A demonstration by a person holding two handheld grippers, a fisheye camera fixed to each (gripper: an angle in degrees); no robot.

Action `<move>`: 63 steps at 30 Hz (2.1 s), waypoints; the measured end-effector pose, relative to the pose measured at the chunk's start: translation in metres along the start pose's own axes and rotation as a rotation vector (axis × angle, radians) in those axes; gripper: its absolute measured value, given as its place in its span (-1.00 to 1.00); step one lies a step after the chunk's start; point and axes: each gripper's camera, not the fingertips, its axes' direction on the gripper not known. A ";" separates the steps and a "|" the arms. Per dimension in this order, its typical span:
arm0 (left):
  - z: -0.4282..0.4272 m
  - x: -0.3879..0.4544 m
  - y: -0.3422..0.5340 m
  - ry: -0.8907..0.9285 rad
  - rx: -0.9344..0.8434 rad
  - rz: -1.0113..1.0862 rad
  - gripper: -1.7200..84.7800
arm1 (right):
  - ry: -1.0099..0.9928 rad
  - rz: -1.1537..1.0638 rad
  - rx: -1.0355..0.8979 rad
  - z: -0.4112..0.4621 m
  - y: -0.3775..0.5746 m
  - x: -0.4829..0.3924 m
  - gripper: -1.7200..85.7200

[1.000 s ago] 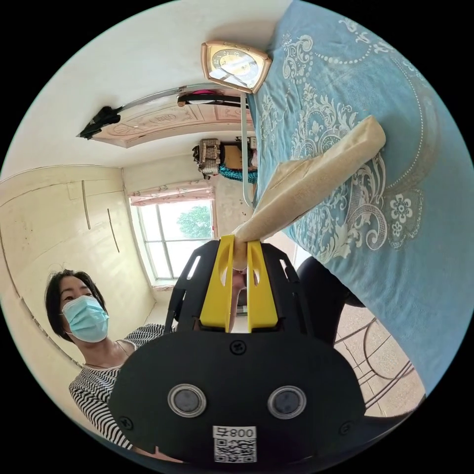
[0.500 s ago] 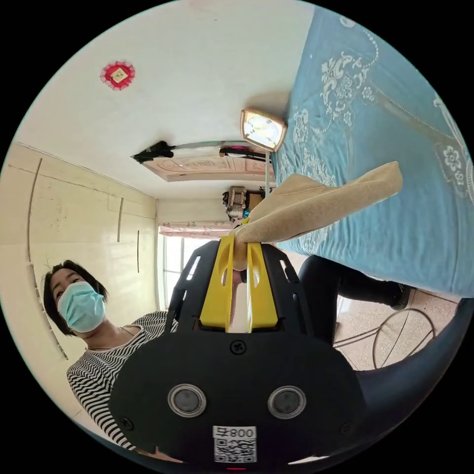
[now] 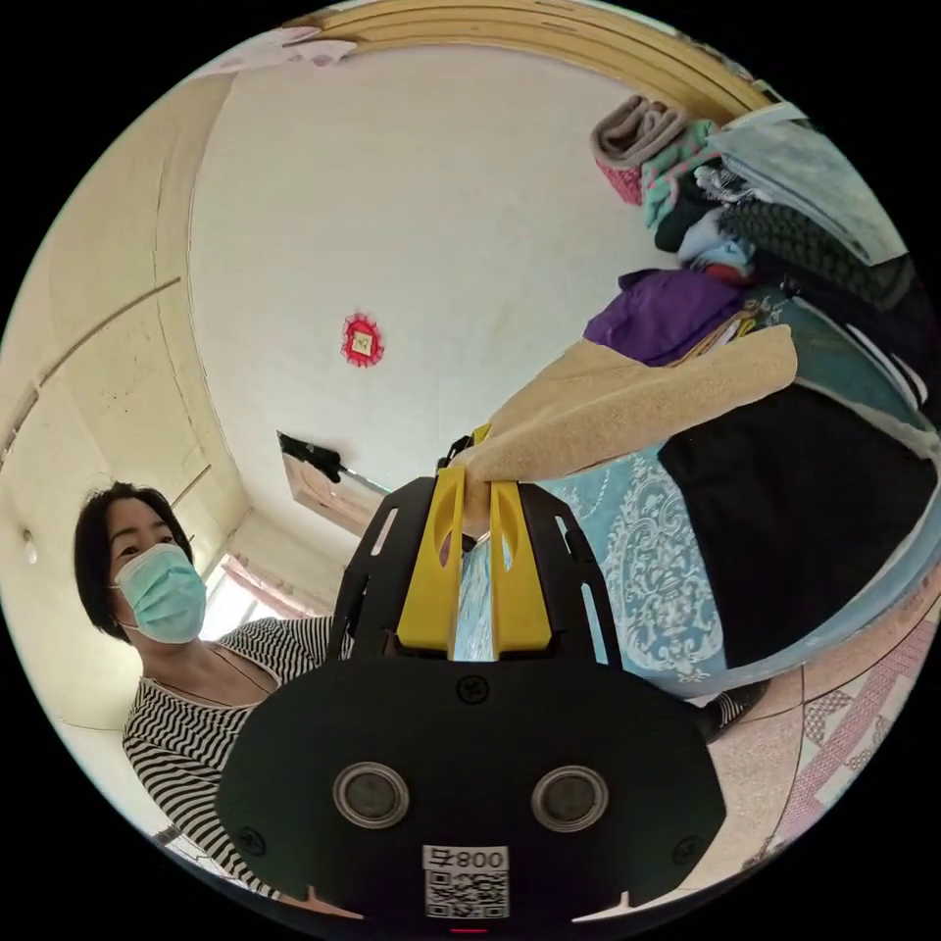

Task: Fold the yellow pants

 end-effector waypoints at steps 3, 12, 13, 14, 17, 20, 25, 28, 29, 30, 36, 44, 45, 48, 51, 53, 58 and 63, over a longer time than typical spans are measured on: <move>0.082 -0.041 -0.029 -0.068 -0.109 -0.012 -0.80 | 0.073 0.046 0.064 -0.048 0.004 0.033 -0.94; 0.208 -0.145 -0.061 -0.285 -0.294 -0.137 -0.80 | 0.159 0.316 -0.008 -0.079 0.052 0.151 -0.92; 0.213 -0.148 -0.064 -0.291 -0.297 -0.131 -0.80 | 0.175 0.321 -0.016 -0.081 0.054 0.155 -0.91; 0.224 -0.153 -0.068 -0.296 -0.294 -0.126 -0.79 | 0.194 0.328 -0.024 -0.083 0.056 0.159 -0.90; 0.249 -0.162 -0.075 -0.279 -0.258 -0.124 -0.79 | 0.213 0.348 -0.019 -0.093 0.061 0.168 -0.88; 0.269 -0.160 -0.077 -0.342 -0.213 -0.078 -0.79 | 0.170 0.368 0.035 -0.109 0.065 0.171 -0.86; 0.298 -0.140 -0.079 -0.519 -0.122 0.043 -0.80 | 0.186 0.413 0.163 -0.137 0.078 0.160 -0.88; 0.331 -0.127 -0.081 -0.541 -0.123 0.138 -0.81 | 0.274 0.387 0.283 -0.157 0.083 0.137 -0.92; 0.349 -0.122 -0.082 -0.570 -0.143 0.187 -0.82 | 0.326 0.343 0.300 -0.161 0.077 0.123 -0.94; 0.369 -0.117 -0.083 -0.614 -0.176 0.238 -0.83 | 0.360 0.317 0.296 -0.161 0.072 0.116 -0.94; 0.471 -0.118 -0.073 -0.975 -0.372 0.470 -0.90 | 0.815 -0.019 0.020 -0.108 0.003 0.070 -0.96; 0.513 -0.112 -0.064 -0.981 -0.370 0.551 -0.94 | 1.193 -0.188 -0.172 -0.045 -0.008 0.060 -0.96; 0.513 -0.107 -0.061 -0.942 -0.342 0.567 -0.95 | 1.177 -0.170 -0.182 -0.047 -0.013 0.057 -0.96; 0.522 -0.099 -0.053 -0.903 -0.314 0.607 -0.95 | 1.053 -0.189 -0.099 -0.065 -0.039 0.036 -0.96; 0.540 -0.105 -0.045 -0.926 -0.372 0.619 -0.95 | 1.043 -0.243 -0.060 -0.066 -0.080 0.026 -0.96; 0.552 -0.117 -0.043 -0.960 -0.439 0.589 -0.95 | 1.076 -0.277 -0.091 -0.050 -0.114 0.031 -0.96; 0.551 -0.115 -0.041 -0.928 -0.440 0.573 -0.96 | 1.096 -0.222 -0.310 -0.008 -0.156 0.067 -0.96; 0.545 -0.108 -0.026 -0.863 -0.440 0.629 -0.96 | 1.102 -0.259 -0.289 -0.010 -0.159 0.050 -0.96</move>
